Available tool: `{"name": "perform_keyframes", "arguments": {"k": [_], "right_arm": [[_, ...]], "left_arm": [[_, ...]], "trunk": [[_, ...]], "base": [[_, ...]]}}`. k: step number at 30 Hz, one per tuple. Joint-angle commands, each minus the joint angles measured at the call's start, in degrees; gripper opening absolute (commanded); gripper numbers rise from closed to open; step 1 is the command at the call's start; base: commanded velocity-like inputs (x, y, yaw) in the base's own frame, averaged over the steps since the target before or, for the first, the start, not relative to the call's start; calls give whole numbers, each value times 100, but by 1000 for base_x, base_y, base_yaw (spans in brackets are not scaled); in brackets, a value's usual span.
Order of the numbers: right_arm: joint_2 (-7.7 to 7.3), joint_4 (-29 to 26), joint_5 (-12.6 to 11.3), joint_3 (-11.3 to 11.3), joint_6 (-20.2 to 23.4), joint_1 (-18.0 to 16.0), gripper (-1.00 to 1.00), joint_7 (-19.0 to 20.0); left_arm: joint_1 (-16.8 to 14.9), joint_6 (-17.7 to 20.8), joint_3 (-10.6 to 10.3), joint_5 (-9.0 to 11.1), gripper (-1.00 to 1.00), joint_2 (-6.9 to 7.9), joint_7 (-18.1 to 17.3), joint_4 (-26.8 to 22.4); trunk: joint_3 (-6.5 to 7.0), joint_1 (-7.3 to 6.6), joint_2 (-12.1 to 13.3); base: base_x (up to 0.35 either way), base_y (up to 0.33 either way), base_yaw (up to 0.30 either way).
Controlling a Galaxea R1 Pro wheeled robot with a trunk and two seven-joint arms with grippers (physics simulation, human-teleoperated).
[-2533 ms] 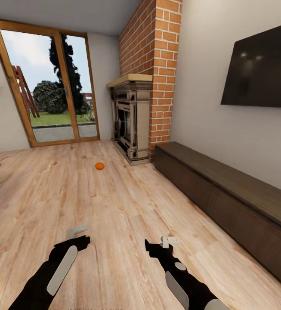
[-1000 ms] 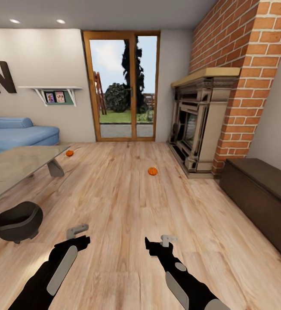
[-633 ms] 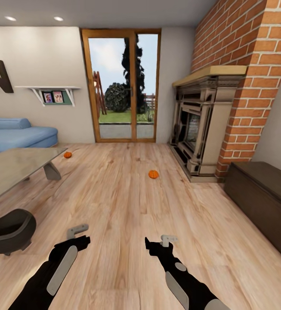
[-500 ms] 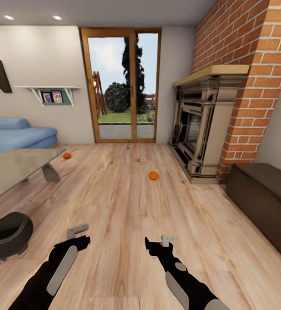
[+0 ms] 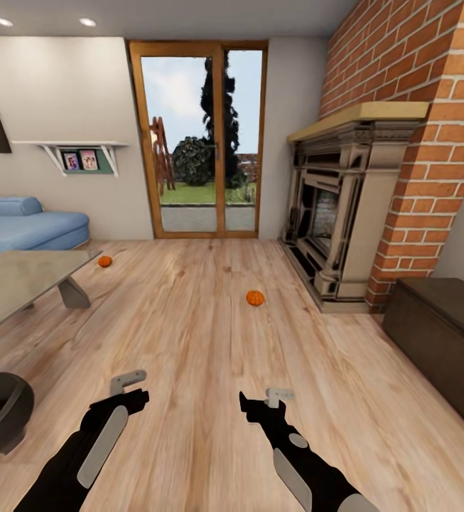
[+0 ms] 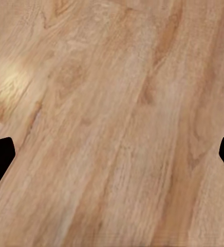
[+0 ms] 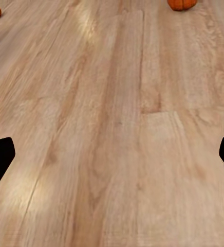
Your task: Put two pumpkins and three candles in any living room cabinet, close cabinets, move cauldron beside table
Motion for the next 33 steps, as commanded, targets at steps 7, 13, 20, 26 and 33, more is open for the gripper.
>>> {"name": "perform_keyframes", "arguments": {"k": [7, 13, 20, 26, 33], "right_arm": [[-5, 3, -60, 46, -34, -7, 100, -42], [-3, 22, -126, 17, 192, -7, 100, -102], [-13, -62, -162, -117, 2463, -169, 100, -90], [-7, -249, -167, -171, 2677, -206, 100, -81], [3, -262, -174, -179, 2765, -209, 100, -52]], "left_arm": [[-4, 4, -18, 63, 100, 7, 59, -7], [-4, 4, -18, 58, 100, 7, 59, -7], [-4, 4, -18, 58, 100, 7, 59, -7], [-4, 4, -18, 50, 100, 7, 59, -7], [-4, 4, -18, 49, 100, 7, 59, -7]], "trunk": [[-6, 2, -2], [-6, 2, -2], [-6, 2, -2], [-6, 2, -2], [-16, 2, -2]], "base": [[334, 0, 0], [334, 0, 0], [334, 0, 0], [334, 0, 0], [334, 0, 0]]}}
